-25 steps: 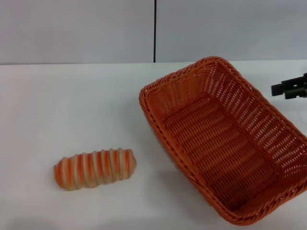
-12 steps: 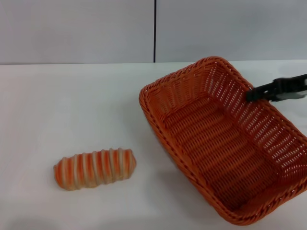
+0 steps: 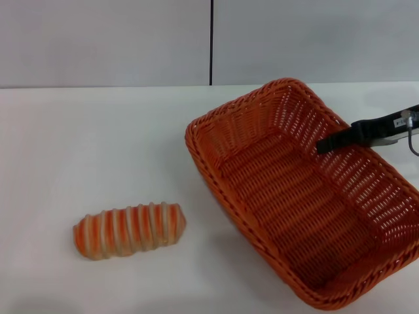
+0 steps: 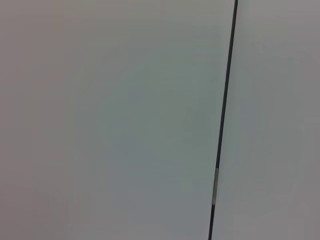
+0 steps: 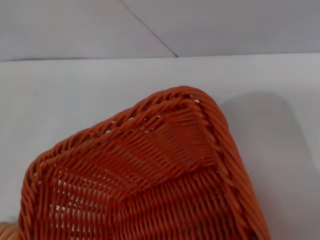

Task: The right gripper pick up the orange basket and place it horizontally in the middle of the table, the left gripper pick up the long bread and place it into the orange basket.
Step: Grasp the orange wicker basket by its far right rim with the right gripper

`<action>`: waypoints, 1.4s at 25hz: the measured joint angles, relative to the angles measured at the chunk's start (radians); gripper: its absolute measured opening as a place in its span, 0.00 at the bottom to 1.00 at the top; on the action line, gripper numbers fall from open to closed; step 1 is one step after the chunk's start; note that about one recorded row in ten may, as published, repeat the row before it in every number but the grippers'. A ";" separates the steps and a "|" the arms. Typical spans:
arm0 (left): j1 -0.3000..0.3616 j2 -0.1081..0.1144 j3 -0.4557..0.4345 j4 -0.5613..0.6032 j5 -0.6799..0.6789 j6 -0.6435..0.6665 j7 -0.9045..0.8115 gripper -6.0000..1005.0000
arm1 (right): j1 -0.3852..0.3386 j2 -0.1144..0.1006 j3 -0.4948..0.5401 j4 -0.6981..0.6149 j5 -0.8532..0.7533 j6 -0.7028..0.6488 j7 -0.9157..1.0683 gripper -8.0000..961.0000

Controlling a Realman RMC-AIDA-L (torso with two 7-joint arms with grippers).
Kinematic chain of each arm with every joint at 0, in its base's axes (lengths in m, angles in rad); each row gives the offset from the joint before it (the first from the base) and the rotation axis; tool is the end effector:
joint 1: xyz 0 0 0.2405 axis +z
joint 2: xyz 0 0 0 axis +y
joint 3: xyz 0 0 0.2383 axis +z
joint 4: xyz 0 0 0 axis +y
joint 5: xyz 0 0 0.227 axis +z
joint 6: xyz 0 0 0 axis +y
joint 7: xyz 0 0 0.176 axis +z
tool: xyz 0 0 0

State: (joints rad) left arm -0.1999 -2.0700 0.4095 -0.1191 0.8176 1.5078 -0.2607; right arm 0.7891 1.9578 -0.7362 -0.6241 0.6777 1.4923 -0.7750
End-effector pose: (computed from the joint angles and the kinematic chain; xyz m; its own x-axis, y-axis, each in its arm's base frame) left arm -0.4054 0.2390 0.0349 0.6314 -0.1122 0.7673 0.7702 0.2062 -0.6036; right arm 0.2492 0.3952 -0.0013 0.3918 -0.9114 -0.1254 -0.9180 -0.3784 -0.1185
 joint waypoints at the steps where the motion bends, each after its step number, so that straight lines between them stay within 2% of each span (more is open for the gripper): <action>1: 0.000 0.000 0.000 0.000 0.000 0.000 0.000 0.52 | 0.001 0.001 -0.007 -0.001 0.000 -0.001 0.002 0.60; 6: 0.003 0.001 0.000 0.001 -0.002 0.002 0.000 0.52 | 0.003 0.005 -0.037 -0.011 -0.001 -0.012 0.005 0.45; 12: 0.007 0.001 0.000 0.001 -0.002 0.003 0.000 0.52 | 0.000 0.018 -0.073 -0.066 -0.005 -0.018 0.001 0.20; 19: 0.008 0.001 0.000 0.001 -0.002 0.007 0.000 0.52 | 0.016 0.016 -0.144 -0.081 -0.008 -0.028 -0.042 0.18; 23: 0.003 0.001 0.000 0.001 -0.001 0.001 0.000 0.52 | 0.021 0.028 -0.151 -0.139 -0.008 -0.018 -0.154 0.16; 29: 0.005 0.001 0.002 0.001 0.004 -0.001 0.000 0.52 | 0.081 0.023 -0.156 -0.151 -0.004 -0.020 -0.269 0.16; 35: 0.013 0.001 0.006 -0.003 0.006 -0.003 0.001 0.52 | 0.127 0.044 -0.219 -0.150 -0.009 -0.025 -0.487 0.16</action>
State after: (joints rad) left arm -0.1864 -2.0693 0.4155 -0.1223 0.8238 1.5051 -0.2601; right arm 0.9160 2.0018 -0.9549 -0.7743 0.6687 1.4672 -1.2616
